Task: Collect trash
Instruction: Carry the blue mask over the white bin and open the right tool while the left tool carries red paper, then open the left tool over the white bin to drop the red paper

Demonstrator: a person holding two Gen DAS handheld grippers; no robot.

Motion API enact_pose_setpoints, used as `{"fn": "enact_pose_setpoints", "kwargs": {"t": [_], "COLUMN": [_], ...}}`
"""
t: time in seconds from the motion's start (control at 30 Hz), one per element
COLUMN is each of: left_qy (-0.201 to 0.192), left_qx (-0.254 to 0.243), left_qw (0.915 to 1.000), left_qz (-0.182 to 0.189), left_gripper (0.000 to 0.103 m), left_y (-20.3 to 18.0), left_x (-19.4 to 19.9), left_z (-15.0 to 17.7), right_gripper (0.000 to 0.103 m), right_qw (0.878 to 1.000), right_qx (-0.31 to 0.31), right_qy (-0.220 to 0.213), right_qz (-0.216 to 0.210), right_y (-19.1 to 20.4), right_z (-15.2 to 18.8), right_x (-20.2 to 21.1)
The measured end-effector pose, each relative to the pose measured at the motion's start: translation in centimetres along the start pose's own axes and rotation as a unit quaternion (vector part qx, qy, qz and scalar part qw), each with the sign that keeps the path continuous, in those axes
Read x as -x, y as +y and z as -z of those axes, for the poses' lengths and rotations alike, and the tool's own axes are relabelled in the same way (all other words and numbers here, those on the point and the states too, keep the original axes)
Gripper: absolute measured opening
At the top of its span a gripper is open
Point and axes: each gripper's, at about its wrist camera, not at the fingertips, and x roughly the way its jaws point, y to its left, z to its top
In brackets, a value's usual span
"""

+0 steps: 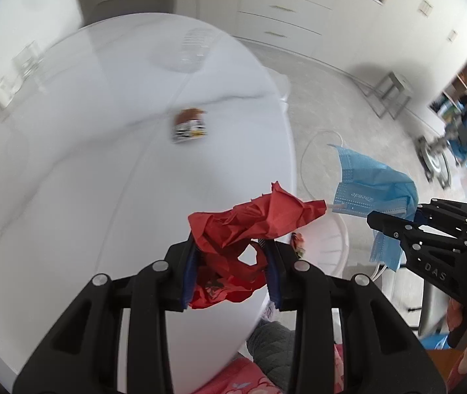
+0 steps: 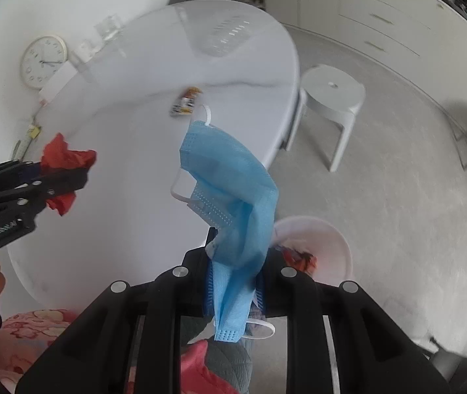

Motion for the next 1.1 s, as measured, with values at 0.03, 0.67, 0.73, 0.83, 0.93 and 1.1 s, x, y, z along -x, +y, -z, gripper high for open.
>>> {"fn": "enact_pose_setpoints", "kwargs": {"t": [0.03, 0.67, 0.73, 0.83, 0.93, 1.1], "left_qy": [0.001, 0.023, 0.025, 0.027, 0.031, 0.037], "left_qx": [-0.006, -0.049, -0.051, -0.056, -0.060, -0.080], "left_qw": [1.0000, 0.9985, 0.9984, 0.9981, 0.9977, 0.9961], "left_qz": [0.001, -0.003, -0.006, -0.007, -0.006, 0.003], "left_gripper": [0.034, 0.034, 0.034, 0.034, 0.034, 0.034], "left_y": [-0.8, -7.0, -7.2, -7.4, -7.8, -9.1], "left_x": [-0.1, -1.4, -1.5, -1.5, -1.6, -1.9], "left_z": [0.1, 1.4, 1.5, 1.7, 1.9, 2.2], "right_gripper": [0.022, 0.025, 0.057, 0.076, 0.084, 0.086], "right_qw": [1.000, 0.995, 0.993, 0.992, 0.990, 0.989], "right_qx": [-0.009, -0.067, -0.081, -0.101, -0.120, -0.135], "right_qy": [0.002, 0.075, 0.083, 0.070, 0.063, 0.051], "right_qz": [0.003, 0.011, 0.013, 0.029, 0.030, 0.038], "right_y": [-0.9, -7.4, -7.8, -8.4, -9.1, -10.4], "right_z": [0.6, 5.1, 5.4, 5.7, 5.7, 5.8], "right_x": [0.0, -7.0, -7.8, -7.3, -6.6, -4.9]}}
